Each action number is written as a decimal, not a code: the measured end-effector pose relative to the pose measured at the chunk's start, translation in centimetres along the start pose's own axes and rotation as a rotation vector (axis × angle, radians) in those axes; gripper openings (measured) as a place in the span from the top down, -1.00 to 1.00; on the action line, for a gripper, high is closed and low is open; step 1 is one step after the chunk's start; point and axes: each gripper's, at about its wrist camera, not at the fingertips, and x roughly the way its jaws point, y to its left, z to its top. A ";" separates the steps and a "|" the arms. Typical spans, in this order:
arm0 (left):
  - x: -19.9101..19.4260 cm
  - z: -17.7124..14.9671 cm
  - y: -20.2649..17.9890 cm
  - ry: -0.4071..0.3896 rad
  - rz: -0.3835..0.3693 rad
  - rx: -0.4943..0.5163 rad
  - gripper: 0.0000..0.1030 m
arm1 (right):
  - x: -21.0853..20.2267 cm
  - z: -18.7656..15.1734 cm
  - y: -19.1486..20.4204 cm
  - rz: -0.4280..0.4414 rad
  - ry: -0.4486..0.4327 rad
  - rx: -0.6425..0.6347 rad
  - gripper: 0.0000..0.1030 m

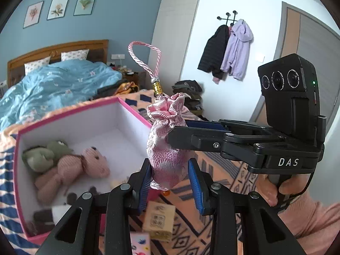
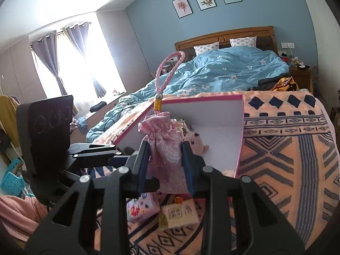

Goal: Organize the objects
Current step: 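Carry the pouch over the magenta box and open both grippers, then withdraw both grippers from the box toward the yellow tissue pack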

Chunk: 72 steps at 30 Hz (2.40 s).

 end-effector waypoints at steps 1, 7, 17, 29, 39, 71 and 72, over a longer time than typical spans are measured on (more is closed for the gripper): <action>0.1 0.3 0.2 -0.003 0.007 0.001 0.33 | 0.1 0.3 0.0 -0.001 -0.002 -0.001 0.36; 0.8 1.6 1.1 0.004 0.039 0.005 0.33 | 1.2 1.8 -0.4 -0.016 -0.005 -0.012 0.36; 2.6 2.8 2.7 0.028 0.073 -0.007 0.33 | 3.3 3.1 -1.7 -0.048 0.021 -0.006 0.36; 4.0 4.0 4.2 0.048 0.104 -0.028 0.33 | 5.2 4.5 -2.6 -0.083 0.029 -0.012 0.36; 7.5 2.8 5.5 0.138 0.133 -0.056 0.33 | 8.2 3.2 -4.9 -0.125 0.116 0.023 0.36; 0.7 -1.7 2.9 0.032 0.171 0.020 -0.03 | 3.3 -0.8 -3.7 -0.145 0.067 0.051 0.07; 0.4 -2.0 2.6 0.030 0.165 0.032 -0.03 | 2.6 -1.1 -3.4 -0.134 0.053 0.053 0.04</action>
